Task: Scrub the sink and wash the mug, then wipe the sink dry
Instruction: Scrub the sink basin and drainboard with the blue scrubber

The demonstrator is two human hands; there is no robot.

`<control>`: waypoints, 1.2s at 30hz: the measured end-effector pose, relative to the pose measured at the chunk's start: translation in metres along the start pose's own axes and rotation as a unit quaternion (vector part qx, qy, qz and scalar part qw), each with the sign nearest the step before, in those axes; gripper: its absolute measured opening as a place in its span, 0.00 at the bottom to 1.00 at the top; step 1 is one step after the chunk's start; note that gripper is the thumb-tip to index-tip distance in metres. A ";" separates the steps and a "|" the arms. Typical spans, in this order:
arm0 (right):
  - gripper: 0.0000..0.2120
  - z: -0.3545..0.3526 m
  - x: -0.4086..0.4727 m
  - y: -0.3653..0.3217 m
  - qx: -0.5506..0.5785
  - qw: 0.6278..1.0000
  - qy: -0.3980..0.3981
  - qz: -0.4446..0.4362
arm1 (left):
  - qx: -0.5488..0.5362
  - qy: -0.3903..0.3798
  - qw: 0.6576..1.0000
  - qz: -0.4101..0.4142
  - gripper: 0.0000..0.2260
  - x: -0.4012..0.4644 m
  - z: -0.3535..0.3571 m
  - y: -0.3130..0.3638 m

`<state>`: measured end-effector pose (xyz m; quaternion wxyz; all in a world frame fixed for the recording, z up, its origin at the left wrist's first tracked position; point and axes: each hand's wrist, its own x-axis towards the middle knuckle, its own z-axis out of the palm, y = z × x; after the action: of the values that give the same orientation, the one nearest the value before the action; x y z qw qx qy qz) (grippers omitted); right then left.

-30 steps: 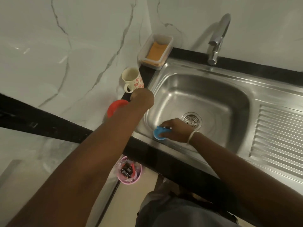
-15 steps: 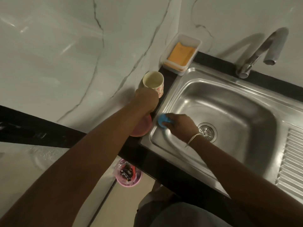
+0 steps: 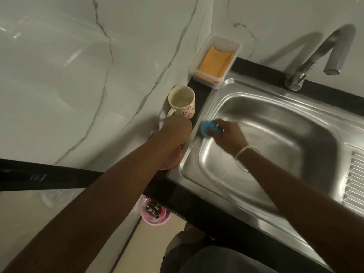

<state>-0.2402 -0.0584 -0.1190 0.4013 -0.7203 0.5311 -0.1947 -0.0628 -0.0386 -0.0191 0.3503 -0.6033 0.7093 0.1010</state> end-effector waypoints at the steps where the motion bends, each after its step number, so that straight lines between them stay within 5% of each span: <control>1: 0.15 0.010 -0.017 0.001 0.012 0.999 -0.028 -0.013 | 0.037 0.006 0.999 0.008 0.11 0.004 0.000 0.003; 6: 0.17 0.035 -0.059 0.000 -0.020 0.991 -0.089 -0.097 | 0.038 -0.045 0.998 0.029 0.12 0.012 -0.005 0.009; 12: 0.18 -0.006 0.016 0.020 -0.054 0.997 -0.001 -0.058 | -0.037 -0.025 0.999 0.022 0.12 0.023 -0.010 0.024; 19: 0.20 -0.065 0.103 0.026 -0.087 0.992 0.088 0.004 | -0.032 0.046 0.998 0.039 0.11 0.050 -0.033 0.051; 26: 0.17 -0.103 0.134 0.021 -0.129 0.985 0.096 0.068 | -0.105 0.226 0.968 0.035 0.08 0.089 -0.068 0.065; 28: 0.17 -0.114 0.123 0.028 -0.149 0.982 0.091 0.075 | -0.136 0.181 0.973 0.037 0.08 0.102 -0.073 0.069; 33: 0.20 -0.148 0.066 0.070 -0.164 0.973 0.114 0.113 | -0.146 0.158 0.973 0.079 0.14 0.129 -0.075 0.094; 36: 0.20 -0.173 0.025 0.097 -0.164 0.960 0.158 0.163 | -0.142 0.164 0.971 0.102 0.27 0.145 -0.079 0.120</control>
<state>-0.4124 -0.1571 -0.0951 0.2151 -0.6402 0.7224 -0.1483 -0.2077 -0.1666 -0.0847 0.1282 -0.5792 0.7936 0.1355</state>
